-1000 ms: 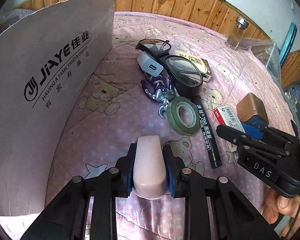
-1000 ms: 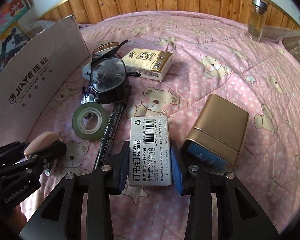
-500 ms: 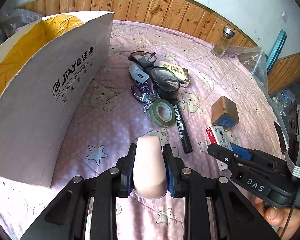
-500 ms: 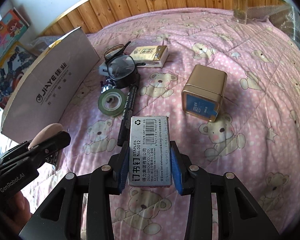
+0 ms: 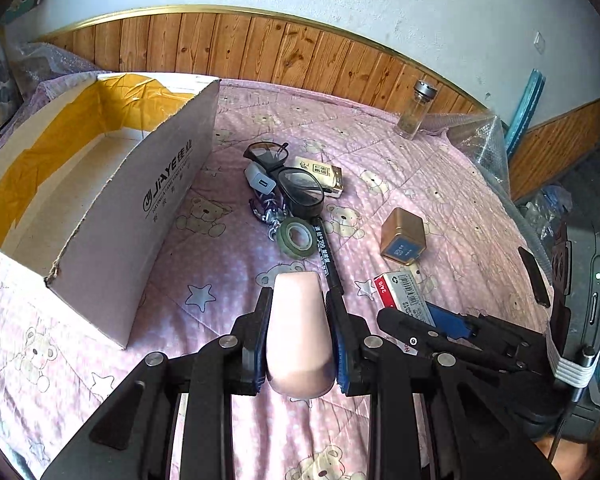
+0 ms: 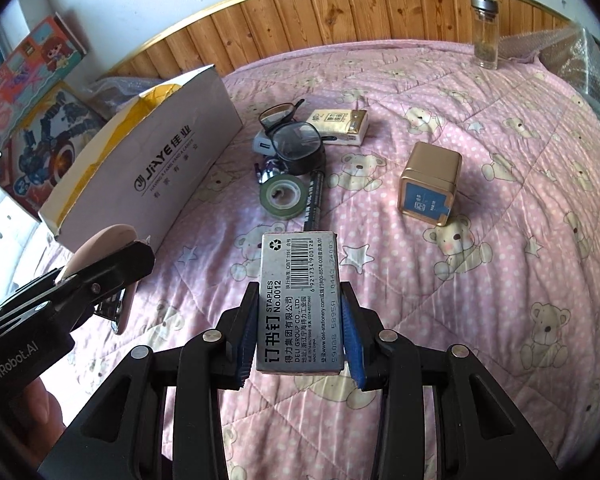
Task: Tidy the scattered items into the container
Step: 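Carry the stapler and staple box with both tools over the white box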
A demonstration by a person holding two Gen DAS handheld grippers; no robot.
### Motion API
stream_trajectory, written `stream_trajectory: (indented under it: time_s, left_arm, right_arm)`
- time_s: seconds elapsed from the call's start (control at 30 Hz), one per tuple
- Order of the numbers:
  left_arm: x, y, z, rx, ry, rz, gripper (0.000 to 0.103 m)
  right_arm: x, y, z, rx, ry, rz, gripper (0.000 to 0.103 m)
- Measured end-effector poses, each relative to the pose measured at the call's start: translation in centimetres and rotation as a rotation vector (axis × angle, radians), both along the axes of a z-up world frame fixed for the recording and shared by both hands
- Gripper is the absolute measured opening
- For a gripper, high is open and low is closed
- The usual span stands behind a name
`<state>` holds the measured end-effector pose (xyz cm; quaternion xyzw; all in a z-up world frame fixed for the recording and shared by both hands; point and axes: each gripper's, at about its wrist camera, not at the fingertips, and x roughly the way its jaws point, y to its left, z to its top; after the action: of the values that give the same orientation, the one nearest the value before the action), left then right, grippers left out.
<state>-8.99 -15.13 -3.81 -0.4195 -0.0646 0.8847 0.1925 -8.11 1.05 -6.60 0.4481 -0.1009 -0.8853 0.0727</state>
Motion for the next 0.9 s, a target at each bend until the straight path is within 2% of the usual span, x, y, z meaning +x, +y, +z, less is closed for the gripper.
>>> stream_trajectory:
  time_s: [0.23, 0.5, 0.9]
  left_arm:
    - [1.8, -0.9, 0.9, 0.006, 0.011, 0.002, 0.027]
    - [2.9, -3.2, 1.4, -0.014, -0.015, 0.066, 0.027]
    - [4.5, -6.4, 4.4, -0.045, 0.057, 0.133, 0.027]
  right_arm:
    - [1.8, -1.7, 0.9, 0.005, 0.021, 0.018, 0.039]
    - [3.3, -4.6, 1.7, 0.03, 0.036, 0.07, 0.039]
    - [4.9, -9.7, 5.0, 0.058, 0.118, 0.185, 0.039]
